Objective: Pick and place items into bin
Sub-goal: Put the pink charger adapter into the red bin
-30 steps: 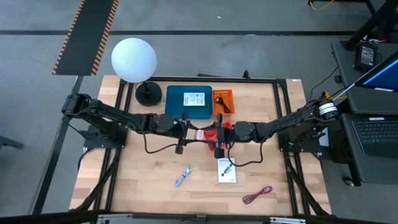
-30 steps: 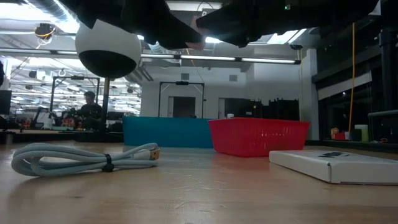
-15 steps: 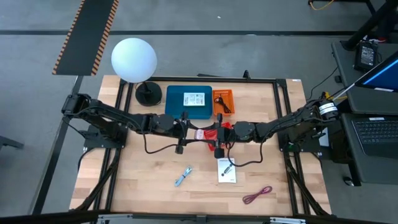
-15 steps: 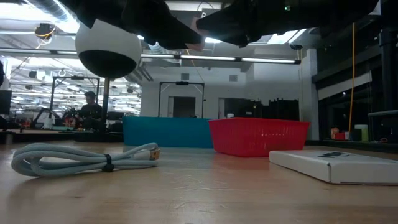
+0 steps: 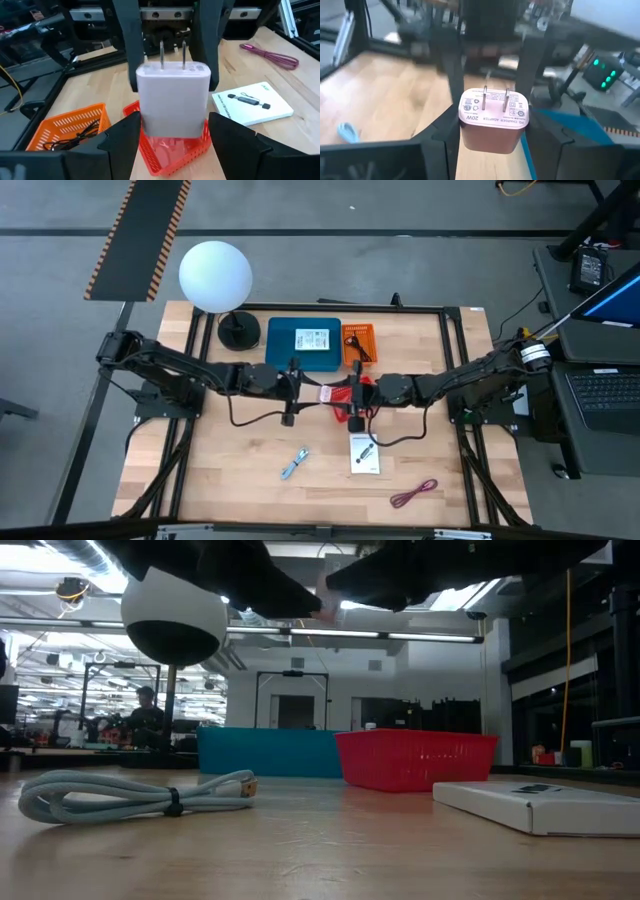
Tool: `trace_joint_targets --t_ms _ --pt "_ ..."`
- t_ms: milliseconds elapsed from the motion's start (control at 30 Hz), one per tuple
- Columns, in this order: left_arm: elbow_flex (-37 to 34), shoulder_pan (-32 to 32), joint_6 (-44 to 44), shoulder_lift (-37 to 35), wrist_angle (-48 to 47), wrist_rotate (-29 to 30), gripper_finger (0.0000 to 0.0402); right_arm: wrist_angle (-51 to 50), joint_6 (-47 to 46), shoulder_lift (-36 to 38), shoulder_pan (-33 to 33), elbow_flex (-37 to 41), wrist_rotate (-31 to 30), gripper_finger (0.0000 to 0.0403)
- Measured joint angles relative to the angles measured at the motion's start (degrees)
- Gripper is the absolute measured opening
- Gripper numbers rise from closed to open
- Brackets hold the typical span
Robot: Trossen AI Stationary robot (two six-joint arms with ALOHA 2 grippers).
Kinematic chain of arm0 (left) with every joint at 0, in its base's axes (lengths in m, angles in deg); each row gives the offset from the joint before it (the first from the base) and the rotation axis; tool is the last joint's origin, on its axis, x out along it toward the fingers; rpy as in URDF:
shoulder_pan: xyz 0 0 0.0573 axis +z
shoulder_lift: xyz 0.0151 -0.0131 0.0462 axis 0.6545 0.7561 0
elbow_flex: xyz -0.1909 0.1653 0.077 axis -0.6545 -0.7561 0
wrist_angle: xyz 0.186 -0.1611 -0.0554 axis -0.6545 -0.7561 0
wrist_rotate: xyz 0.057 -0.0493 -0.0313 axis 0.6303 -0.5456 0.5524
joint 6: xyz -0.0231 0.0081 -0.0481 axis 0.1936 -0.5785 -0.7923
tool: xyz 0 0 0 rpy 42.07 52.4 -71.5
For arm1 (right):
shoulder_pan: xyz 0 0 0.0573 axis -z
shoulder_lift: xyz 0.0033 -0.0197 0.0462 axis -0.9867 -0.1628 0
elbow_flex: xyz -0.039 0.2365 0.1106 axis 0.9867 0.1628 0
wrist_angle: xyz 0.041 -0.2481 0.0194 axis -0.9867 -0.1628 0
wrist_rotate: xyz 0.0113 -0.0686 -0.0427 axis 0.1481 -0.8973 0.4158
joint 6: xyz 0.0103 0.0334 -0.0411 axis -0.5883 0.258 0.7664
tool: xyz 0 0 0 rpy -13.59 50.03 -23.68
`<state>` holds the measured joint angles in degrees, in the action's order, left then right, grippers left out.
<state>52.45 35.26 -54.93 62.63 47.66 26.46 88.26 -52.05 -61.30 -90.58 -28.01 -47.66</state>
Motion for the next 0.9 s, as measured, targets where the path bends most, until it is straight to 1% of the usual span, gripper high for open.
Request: trace_joint_targets --t_ms 67,200,367,500,667,767,900 --pt "0.0 -0.25 -0.03 -1.28 -0.81 -0.01 0.0231 -2.78 -0.45 0.53 0.02 0.03 -0.2 0.0159" --pt "0.02 -1.02 -0.12 -5.09 -5.37 -0.07 0.0232 -5.21 -1.68 1.33 0.02 0.04 -1.7 0.0159" --pt "-0.13 -1.86 -2.53 -8.84 -11.89 -0.74 0.0226 -11.42 -4.74 3.47 0.02 0.04 -1.85 0.0159" --pt "-1.33 -2.62 -3.83 -9.64 -12.23 -0.76 0.0219 -18.29 -8.4 5.85 0.02 0.04 -1.92 0.0159" --pt "-2.99 -3.37 -4.92 -9.4 -11.9 -0.65 0.0214 -29.4 -15.59 9.28 0.02 0.04 -2.02 0.0159" --pt "-3.68 -3.37 -6.47 -9.37 -11.57 -0.61 0.0214 -33.28 -19.96 10.47 0.02 0.04 -2.24 0.0159" --pt "-4.11 -3.35 -7.05 -9.38 -11.47 -0.55 0.0214 -35.86 -23.1 10.76 0.02 0.04 -3.3 0.0159"
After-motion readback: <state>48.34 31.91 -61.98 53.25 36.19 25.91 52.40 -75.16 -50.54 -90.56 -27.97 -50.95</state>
